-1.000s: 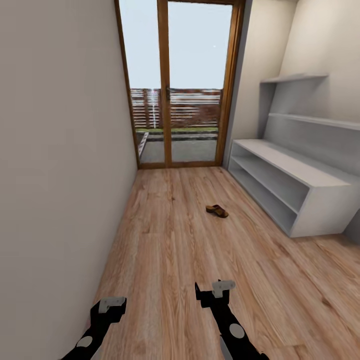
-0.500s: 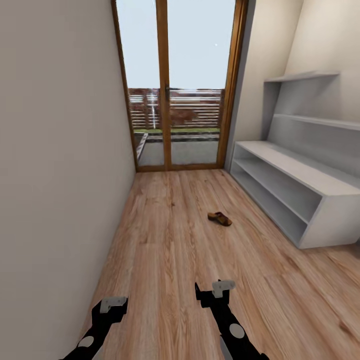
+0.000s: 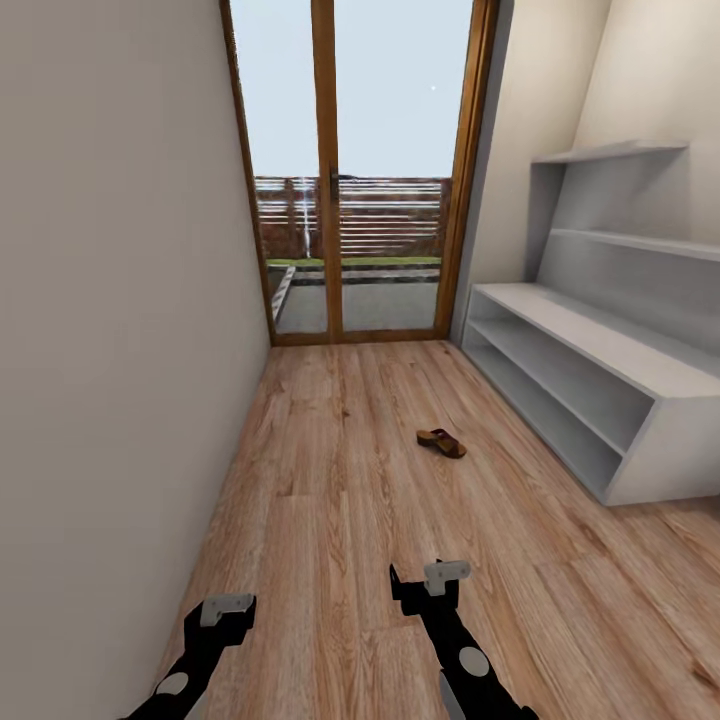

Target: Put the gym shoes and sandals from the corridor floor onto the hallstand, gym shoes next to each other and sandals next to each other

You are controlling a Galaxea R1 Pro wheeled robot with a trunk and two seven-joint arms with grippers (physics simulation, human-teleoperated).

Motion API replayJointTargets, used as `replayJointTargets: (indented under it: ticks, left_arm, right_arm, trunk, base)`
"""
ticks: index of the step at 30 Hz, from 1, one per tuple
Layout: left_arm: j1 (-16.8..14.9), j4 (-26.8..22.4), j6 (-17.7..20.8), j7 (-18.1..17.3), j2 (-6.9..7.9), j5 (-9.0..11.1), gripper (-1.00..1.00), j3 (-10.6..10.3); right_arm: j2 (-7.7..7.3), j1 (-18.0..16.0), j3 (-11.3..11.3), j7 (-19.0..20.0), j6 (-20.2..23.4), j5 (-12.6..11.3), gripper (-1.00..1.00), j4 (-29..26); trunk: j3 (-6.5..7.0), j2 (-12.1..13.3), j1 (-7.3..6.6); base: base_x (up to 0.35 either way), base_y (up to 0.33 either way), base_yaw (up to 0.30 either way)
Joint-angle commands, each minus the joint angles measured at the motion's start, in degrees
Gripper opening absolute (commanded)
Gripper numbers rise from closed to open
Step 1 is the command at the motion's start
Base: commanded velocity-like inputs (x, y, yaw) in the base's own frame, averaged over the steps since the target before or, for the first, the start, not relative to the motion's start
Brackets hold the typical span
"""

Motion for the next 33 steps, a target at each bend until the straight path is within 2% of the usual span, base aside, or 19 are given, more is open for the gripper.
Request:
replayJointTargets:
  ticks: [1, 21, 33]
  left_arm:
    - [0.03, 0.12, -0.3, 0.0, -0.09, -0.13, 1.0, 0.13]
    - [0.05, 0.14, -0.28, 0.01, -0.11, -0.13, 1.0, 0.12]
    - [0.05, 0.14, -0.28, 0.01, -0.11, -0.13, 1.0, 0.12]
  right_arm:
    - [0.18, -0.03, -0.13, -0.06, -0.24, 0.23, 1.0, 0.1]
    - [-0.33, -0.03, 0.08, -0.18, -0.23, 0.16, 1.0, 0.08]
    - [-0.37, -0.03, 0.17, -0.19, -0.22, 0.16, 1.0, -0.05]
  trunk:
    - [-0.05, -0.02, -0.01]
    - [-0.05, -0.02, -0.01]
    - [-0.05, -0.02, -0.01]
  base:
    - [0.0, 0.0, 0.0]
    - [0.013, 0.0, 0.0]
    - [0.264, 0.0, 0.0]
